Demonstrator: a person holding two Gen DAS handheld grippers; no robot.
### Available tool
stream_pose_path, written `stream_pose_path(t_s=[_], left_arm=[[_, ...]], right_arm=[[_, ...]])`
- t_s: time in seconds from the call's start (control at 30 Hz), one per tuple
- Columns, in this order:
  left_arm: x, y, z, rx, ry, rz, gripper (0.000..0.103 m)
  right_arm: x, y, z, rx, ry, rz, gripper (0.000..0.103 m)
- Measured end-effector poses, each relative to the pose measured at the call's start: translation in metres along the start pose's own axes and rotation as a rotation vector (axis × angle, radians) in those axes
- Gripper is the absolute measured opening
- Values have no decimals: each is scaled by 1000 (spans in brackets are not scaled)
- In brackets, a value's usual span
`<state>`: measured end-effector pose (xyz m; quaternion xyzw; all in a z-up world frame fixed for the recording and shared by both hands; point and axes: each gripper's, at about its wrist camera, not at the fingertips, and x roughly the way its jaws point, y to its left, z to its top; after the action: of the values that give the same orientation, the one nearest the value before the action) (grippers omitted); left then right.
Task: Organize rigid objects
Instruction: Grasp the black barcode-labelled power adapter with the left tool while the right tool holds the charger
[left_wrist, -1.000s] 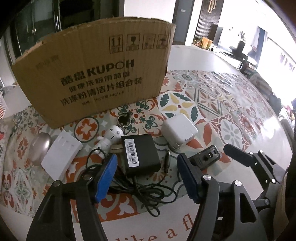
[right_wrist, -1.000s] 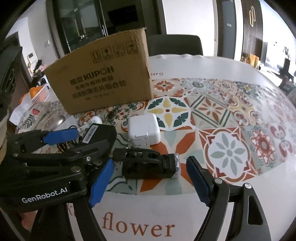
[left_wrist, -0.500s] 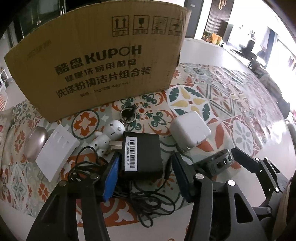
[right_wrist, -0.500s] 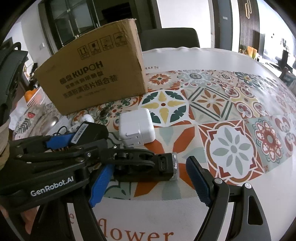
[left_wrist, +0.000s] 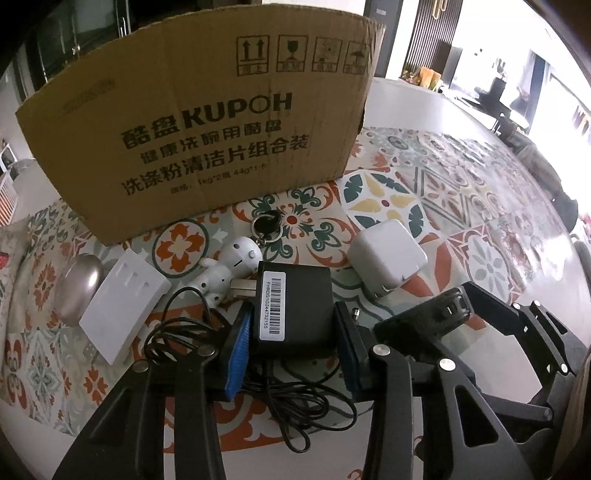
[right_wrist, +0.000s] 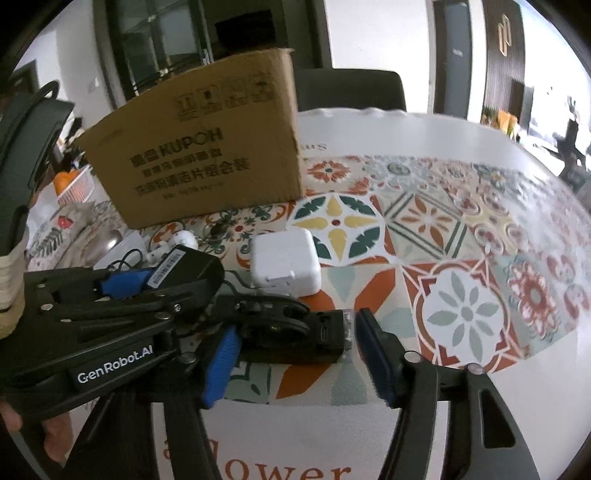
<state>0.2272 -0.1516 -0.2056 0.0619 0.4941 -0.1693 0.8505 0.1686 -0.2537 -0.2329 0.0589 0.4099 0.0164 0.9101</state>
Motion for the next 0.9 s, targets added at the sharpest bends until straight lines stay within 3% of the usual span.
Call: stream_pose_path(t_s=[0.37, 0.5, 0.6, 0.9], left_arm=[[-3, 3, -5, -17, -3, 5, 41], [-2, 4, -4, -25, -4, 4, 41], [-3, 4, -4, -28, -7, 2, 41], [-4, 3, -4, -29, -7, 6, 41]], right_arm=[[-2, -2, -6, 24, -10, -5, 63], [1, -5, -5, 36, -5, -7, 74], [3, -8, -5, 45, -7, 7, 77], [6, -10, -5, 43, 0, 49, 77]])
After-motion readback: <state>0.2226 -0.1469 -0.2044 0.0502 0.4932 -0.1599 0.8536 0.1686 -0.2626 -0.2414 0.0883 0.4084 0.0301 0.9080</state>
